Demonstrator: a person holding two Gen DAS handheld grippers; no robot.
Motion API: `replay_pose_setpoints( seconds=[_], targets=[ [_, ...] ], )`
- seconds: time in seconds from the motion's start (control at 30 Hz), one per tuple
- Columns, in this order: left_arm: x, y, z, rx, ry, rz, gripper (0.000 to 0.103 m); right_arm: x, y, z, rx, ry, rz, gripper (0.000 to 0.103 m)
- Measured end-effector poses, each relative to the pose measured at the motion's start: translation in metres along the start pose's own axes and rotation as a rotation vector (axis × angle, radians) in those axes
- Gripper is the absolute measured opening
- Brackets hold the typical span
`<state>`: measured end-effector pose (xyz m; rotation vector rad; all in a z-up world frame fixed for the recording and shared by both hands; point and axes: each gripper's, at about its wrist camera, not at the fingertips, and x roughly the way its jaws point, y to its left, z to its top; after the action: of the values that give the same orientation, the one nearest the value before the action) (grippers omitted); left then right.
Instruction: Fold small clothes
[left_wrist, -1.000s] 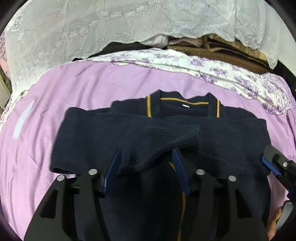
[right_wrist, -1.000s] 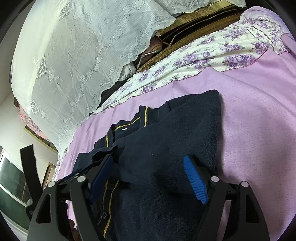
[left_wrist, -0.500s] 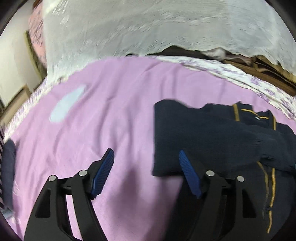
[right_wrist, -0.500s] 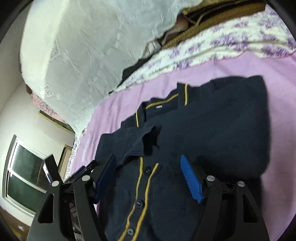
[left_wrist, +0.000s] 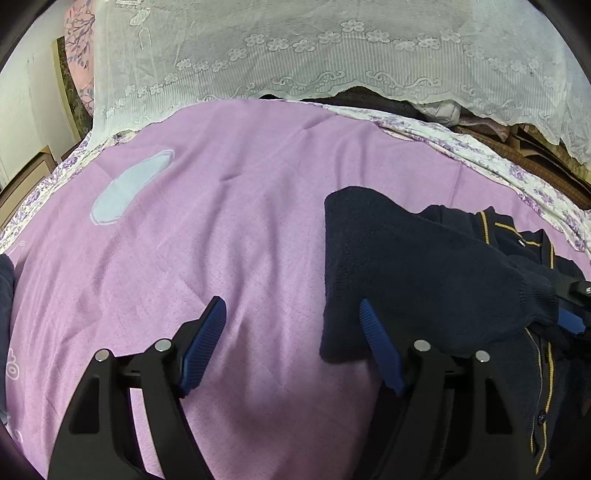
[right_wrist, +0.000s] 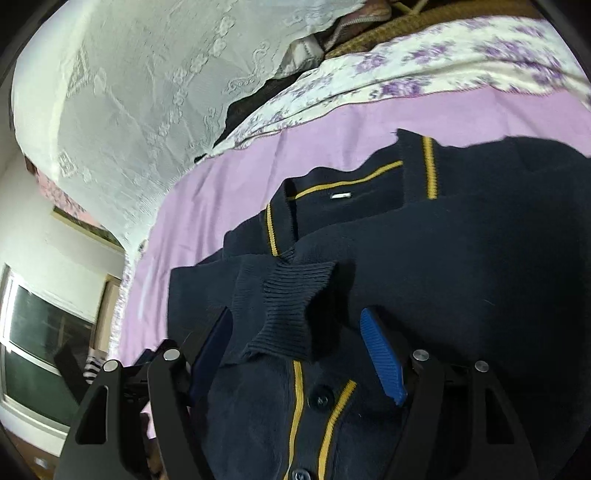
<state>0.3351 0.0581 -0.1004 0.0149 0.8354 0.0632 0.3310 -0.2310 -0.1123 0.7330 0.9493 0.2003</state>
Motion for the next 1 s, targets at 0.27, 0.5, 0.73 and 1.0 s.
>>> replay_pose_setpoints(
  seconds=[0.27,0.5,0.73,1.0],
  targets=[
    [-0.003,-0.003,-0.002,0.004,-0.014,0.001,0.076,-0.006,0.01,0.0,-0.095,-0.085,0.002,0.015],
    [-0.006,-0.009,-0.004,0.027,-0.03,0.009,0.083,-0.046,0.002,0.016,-0.114,-0.189,-0.049,0.011],
    [-0.002,-0.008,-0.004,0.019,-0.018,0.021,0.083,-0.074,-0.047,0.022,-0.021,-0.207,-0.081,0.008],
    [-0.006,-0.011,-0.005,0.027,-0.028,0.028,0.083,-0.037,-0.043,0.014,0.002,-0.059,0.011,0.047]
  ],
)
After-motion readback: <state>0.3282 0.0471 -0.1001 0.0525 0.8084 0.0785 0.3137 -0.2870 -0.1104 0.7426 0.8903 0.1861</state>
